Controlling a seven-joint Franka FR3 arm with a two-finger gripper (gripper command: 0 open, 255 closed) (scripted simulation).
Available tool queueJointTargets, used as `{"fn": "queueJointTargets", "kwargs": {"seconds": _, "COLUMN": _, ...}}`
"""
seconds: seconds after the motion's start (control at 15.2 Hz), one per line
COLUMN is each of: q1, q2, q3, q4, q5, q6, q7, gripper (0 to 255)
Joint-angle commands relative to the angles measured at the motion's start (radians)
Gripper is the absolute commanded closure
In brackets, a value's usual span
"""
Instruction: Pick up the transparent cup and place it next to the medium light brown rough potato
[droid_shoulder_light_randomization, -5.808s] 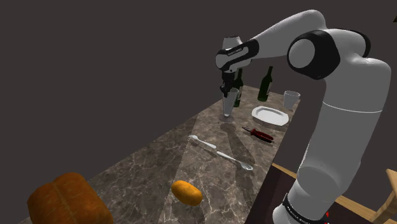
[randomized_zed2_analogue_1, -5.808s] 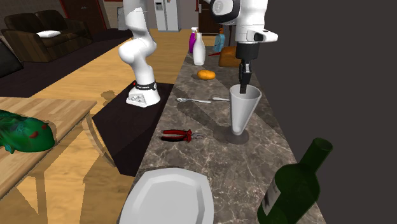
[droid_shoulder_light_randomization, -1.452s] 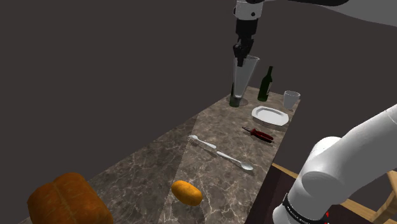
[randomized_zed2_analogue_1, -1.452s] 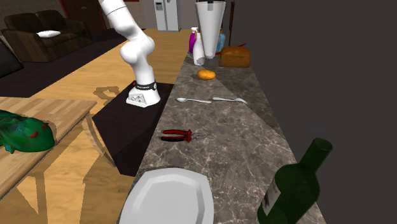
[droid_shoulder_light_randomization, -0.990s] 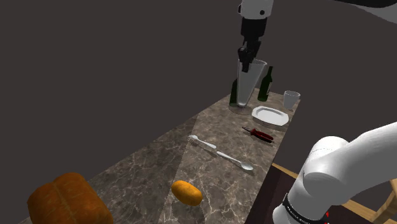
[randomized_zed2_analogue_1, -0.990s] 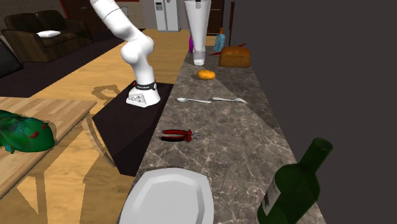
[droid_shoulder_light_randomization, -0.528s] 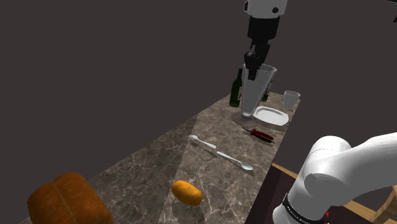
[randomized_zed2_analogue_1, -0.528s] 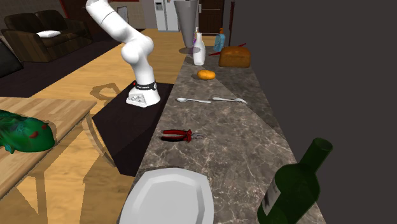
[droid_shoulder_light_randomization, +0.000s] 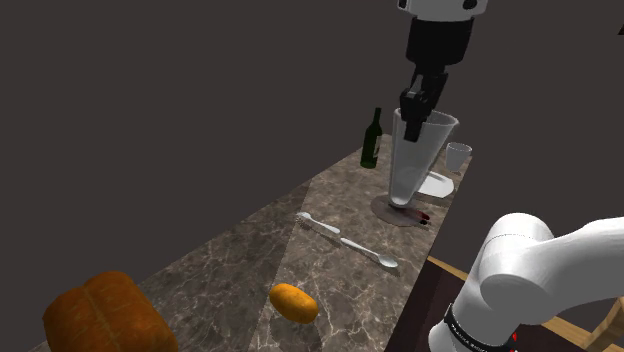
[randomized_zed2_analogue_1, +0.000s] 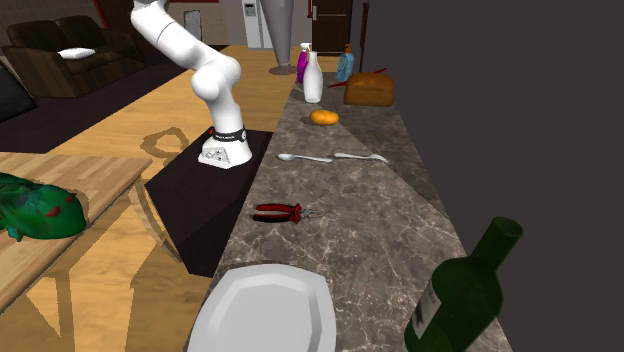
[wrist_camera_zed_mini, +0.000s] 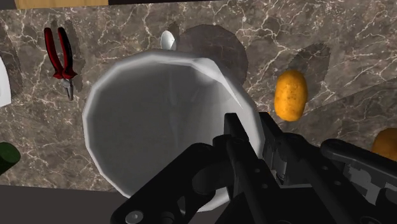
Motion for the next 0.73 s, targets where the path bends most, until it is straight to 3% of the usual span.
{"fn": "queueJointTargets", "kwargs": {"seconds": 0.0, "q1": 0.011, "q2": -0.039, "q3": 0.043, "q4": -0.011, "q5": 0.043, "q6": -0.028, "q7": 0.049, "gripper": 255}}
{"fn": "queueJointTargets", "kwargs": {"seconds": 0.66, "q1": 0.031, "q2": -0.121, "q3": 0.055, "q4": -0.198, "q5": 0.066, "q6": 0.077, "q7": 0.057, "gripper": 255}}
